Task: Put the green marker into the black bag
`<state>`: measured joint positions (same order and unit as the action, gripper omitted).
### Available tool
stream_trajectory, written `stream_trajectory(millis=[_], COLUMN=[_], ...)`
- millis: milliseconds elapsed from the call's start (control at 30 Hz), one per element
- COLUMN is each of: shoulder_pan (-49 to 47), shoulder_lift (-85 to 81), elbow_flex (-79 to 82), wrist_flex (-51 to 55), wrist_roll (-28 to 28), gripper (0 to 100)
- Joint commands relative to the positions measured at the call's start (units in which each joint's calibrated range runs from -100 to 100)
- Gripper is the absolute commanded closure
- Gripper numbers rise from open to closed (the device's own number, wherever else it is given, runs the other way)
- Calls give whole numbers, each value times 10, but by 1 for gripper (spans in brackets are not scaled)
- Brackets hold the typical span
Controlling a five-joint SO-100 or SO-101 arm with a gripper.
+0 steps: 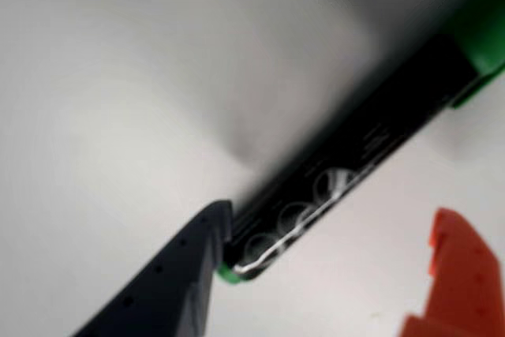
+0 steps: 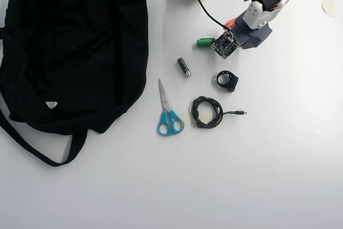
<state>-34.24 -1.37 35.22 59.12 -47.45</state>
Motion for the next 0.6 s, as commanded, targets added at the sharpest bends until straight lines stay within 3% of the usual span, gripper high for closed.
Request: stream_trajectory(millis=[0, 567], shoulder_pan=[8, 48], shoulder_lift=[-3, 18], elbow_flex=[13, 31], wrist_flex=[-37, -51], wrist_roll=[-305, -271], gripper=[68, 68])
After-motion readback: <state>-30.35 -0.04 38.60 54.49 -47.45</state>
